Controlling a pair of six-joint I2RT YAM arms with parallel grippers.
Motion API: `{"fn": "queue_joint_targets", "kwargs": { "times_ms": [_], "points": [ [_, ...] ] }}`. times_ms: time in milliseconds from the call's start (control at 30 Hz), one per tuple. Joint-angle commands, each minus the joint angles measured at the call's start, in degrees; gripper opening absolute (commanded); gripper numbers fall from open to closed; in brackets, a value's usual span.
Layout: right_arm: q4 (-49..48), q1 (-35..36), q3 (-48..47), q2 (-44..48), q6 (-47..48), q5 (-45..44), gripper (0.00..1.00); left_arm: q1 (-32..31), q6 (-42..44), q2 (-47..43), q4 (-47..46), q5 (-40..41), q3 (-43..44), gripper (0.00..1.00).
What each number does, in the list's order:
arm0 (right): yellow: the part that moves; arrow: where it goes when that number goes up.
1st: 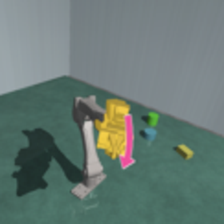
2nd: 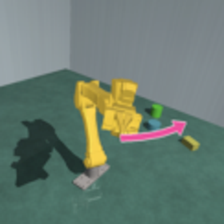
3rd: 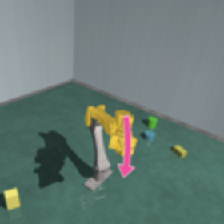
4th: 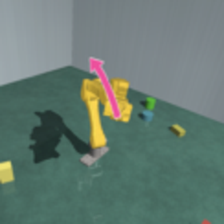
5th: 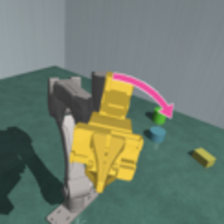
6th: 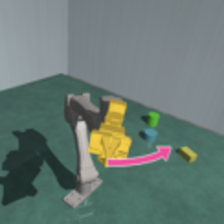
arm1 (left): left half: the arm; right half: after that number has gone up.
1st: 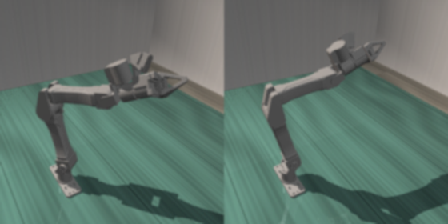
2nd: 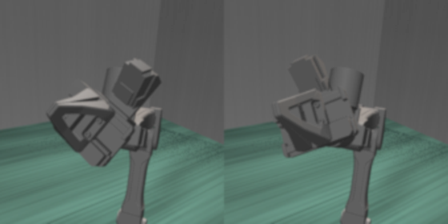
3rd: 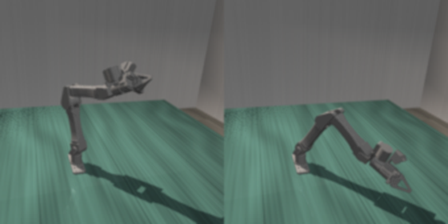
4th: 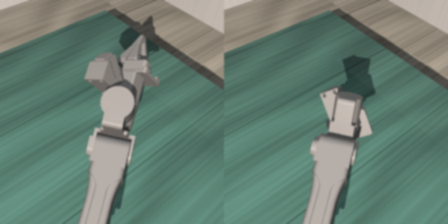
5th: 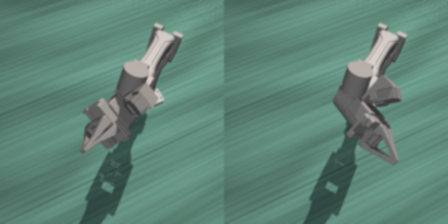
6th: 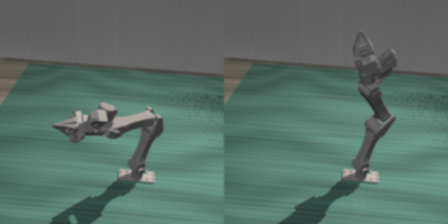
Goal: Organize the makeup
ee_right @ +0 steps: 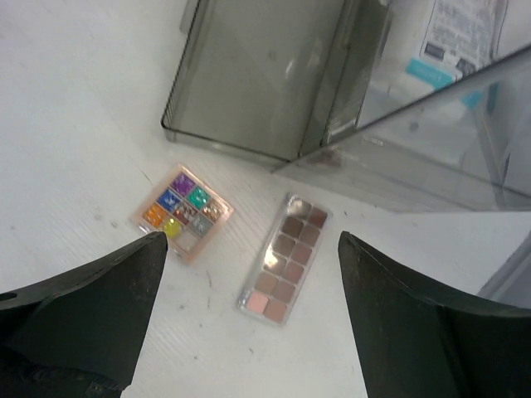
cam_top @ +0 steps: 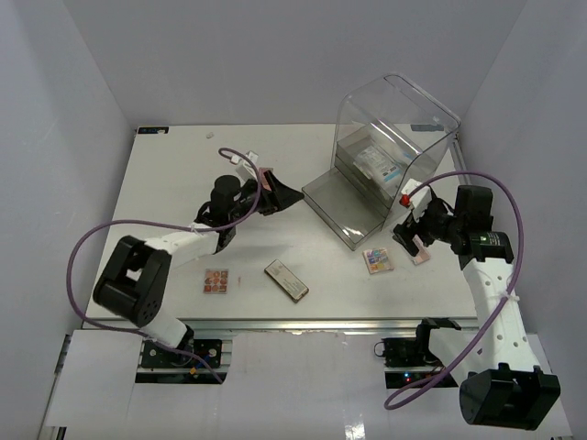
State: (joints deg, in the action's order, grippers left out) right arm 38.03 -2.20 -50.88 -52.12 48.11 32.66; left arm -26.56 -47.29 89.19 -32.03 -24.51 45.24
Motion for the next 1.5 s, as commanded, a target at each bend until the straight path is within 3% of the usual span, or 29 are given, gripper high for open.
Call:
{"fn": "queue_joint_targets", "kwargs": {
  "times_ms": [0,67,267,433,700,1467],
  "points": [
    [7.7,-0.2,2.3,-0.5,6.2,-15.6,0.9,2.7,17.8,-15.6,16.4,4.2,-0.6,0.93],
    [7.0,-0.3,4.3,-1.1,5.9,-18.2,0.9,3.9,21.9,-22.0,21.3,7.3,-0.7,0.98],
    [1.1,-1.0,10.8,-5.4,7.6,-24.1,0.9,4.6,33.3,-39.1,30.8,7.7,-2.5,0.98],
    [-2.4,-1.6,9.9,-11.6,6.6,-23.5,0.9,4.6,38.8,-46.5,34.9,12.5,-6.8,0.98],
    [-7.5,-3.1,7.4,-22.2,4.9,-22.1,0.9,4.7,40.5,-49.3,37.3,13.1,-6.6,0.98],
    [-12.5,-5.0,4.6,-33.6,6.0,-18.9,0.92,4.7,40.7,-49.2,38.4,13.0,-6.3,0.98]
  ]
}}
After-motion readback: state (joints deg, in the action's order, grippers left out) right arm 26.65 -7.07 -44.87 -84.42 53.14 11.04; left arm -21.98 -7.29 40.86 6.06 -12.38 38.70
